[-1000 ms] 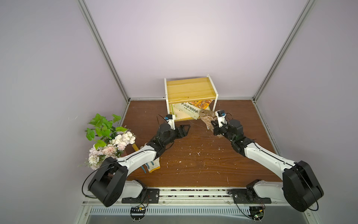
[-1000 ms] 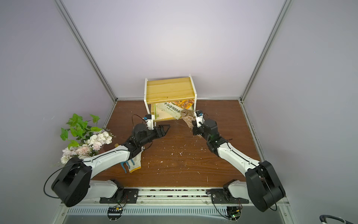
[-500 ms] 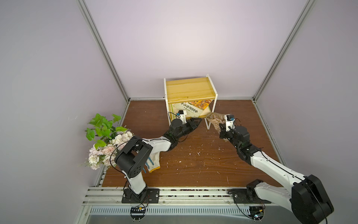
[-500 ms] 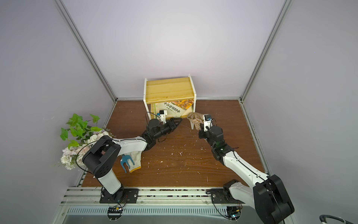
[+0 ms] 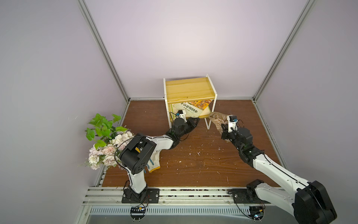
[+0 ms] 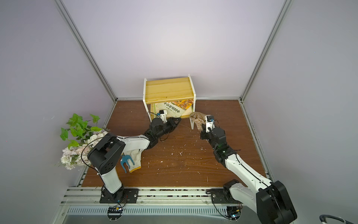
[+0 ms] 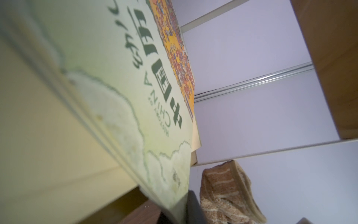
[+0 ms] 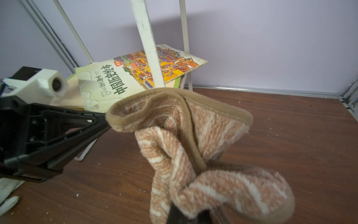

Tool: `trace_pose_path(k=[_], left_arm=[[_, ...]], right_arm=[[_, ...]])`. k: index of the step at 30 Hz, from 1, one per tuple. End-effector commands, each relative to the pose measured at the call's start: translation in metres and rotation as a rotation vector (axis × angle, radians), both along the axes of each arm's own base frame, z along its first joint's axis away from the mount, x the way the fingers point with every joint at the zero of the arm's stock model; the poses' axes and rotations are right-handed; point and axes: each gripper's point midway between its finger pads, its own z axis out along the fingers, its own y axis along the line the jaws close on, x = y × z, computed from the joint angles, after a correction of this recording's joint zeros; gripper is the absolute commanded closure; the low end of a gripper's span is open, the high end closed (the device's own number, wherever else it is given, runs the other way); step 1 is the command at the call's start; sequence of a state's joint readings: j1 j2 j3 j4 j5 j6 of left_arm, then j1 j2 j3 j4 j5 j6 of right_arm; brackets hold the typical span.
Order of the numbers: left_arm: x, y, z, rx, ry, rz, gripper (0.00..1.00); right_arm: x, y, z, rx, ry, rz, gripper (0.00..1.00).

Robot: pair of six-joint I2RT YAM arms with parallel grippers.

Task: Wipe the bookshelf clean with a cloth
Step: Adjust the distractor on the shelf.

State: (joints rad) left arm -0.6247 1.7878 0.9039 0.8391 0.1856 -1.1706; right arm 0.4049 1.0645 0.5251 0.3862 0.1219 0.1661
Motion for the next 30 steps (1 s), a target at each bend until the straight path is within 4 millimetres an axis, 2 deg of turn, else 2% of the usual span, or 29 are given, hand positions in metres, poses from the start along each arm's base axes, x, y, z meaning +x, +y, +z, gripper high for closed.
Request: trace_pose_path(k=[1, 3, 6, 9, 11, 15, 17, 20, 23, 26, 30], left_arm=[[-0.002, 0.011, 0.014, 0.047, -0.047, 0.047, 0.96], [-0.003, 0.017, 0.013, 0.072, -0.051, 0.064, 1.00], [-0.004, 0.025, 0.009, 0.098, -0.044, 0.075, 1.00], [-0.009, 0.038, -0.003, 0.133, -0.013, 0.090, 1.00], [-0.012, 0.053, -0.010, 0.159, 0.006, 0.106, 1.00], [-0.017, 0.073, -0.003, 0.223, -0.031, 0.056, 1.00], [-0.022, 0.070, -0.001, 0.269, -0.049, -0.025, 1.00], [-0.036, 0.064, -0.011, 0.349, -0.036, -0.136, 1.00], [-0.046, 0.067, -0.021, 0.402, -0.033, -0.202, 1.00], [-0.049, 0.067, -0.022, 0.401, -0.042, -0.271, 1.00], [-0.060, 0.058, -0.022, 0.399, -0.066, -0.383, 1.00]], right_arm=[[0.001, -0.006, 0.009, 0.021, -0.034, -0.028, 1.00], [0.000, -0.003, 0.009, 0.024, -0.039, -0.009, 1.00], [-0.004, 0.007, 0.013, 0.024, -0.066, 0.058, 1.00], [-0.013, 0.032, 0.019, 0.026, -0.095, 0.220, 1.00], [-0.019, 0.053, 0.020, 0.034, -0.090, 0.347, 1.00], [-0.010, 0.076, 0.015, 0.070, -0.056, 0.435, 1.00], [0.001, 0.078, 0.013, 0.078, -0.050, 0.409, 1.00], [0.016, 0.066, 0.011, 0.071, -0.046, 0.306, 1.00], [0.016, 0.063, 0.011, 0.049, -0.054, 0.299, 1.00], [0.017, 0.063, 0.007, 0.034, -0.036, 0.295, 1.00], [0.018, 0.057, 0.003, 0.024, -0.029, 0.263, 1.00]])
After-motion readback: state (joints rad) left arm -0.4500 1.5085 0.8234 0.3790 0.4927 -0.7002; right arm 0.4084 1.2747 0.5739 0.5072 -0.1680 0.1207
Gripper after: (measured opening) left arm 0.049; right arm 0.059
